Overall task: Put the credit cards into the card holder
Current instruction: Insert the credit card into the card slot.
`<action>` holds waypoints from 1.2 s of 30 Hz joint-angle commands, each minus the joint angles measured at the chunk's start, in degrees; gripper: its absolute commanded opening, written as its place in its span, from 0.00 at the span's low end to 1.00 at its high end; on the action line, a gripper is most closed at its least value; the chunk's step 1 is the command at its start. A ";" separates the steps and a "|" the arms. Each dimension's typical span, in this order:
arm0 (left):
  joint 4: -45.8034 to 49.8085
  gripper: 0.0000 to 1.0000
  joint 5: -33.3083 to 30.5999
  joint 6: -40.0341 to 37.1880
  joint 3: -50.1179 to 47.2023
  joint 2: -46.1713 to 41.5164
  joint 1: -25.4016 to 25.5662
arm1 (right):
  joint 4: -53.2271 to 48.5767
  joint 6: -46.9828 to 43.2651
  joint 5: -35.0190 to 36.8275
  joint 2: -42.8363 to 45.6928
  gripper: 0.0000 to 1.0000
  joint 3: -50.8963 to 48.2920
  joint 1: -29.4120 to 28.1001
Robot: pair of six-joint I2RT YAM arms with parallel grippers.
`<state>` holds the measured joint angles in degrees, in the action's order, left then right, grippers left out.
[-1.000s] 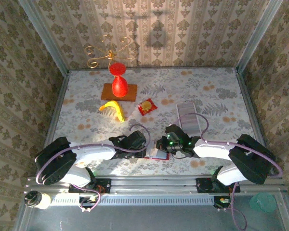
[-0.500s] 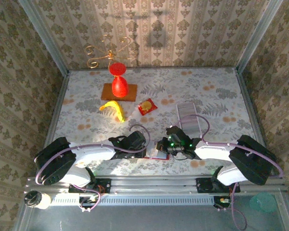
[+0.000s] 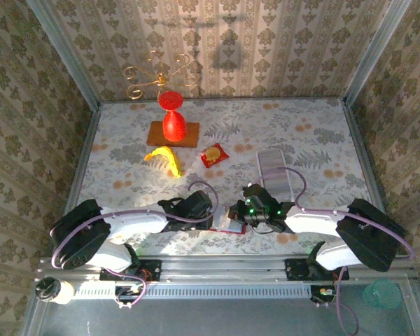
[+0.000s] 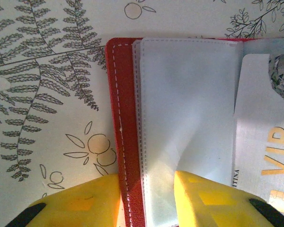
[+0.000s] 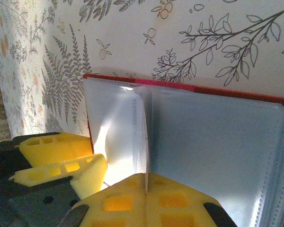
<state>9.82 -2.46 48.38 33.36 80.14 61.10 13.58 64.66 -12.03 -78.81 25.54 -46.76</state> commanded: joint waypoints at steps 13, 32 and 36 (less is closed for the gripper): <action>-0.24 0.35 2.99 1.37 -1.55 1.33 1.17 | -2.28 -1.88 -1.39 -3.70 0.12 1.34 0.08; -0.97 0.35 3.30 1.63 -1.79 1.85 1.39 | -10.76 -5.45 0.93 -3.70 0.30 4.85 -0.04; -1.21 0.34 3.43 1.72 -1.76 2.08 1.48 | -10.00 -5.30 0.34 -4.99 0.25 5.60 -0.40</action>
<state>9.30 -2.46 48.84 33.34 80.20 61.43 5.72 59.94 -12.38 -82.35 29.54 -46.57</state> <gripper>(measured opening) 0.345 0.249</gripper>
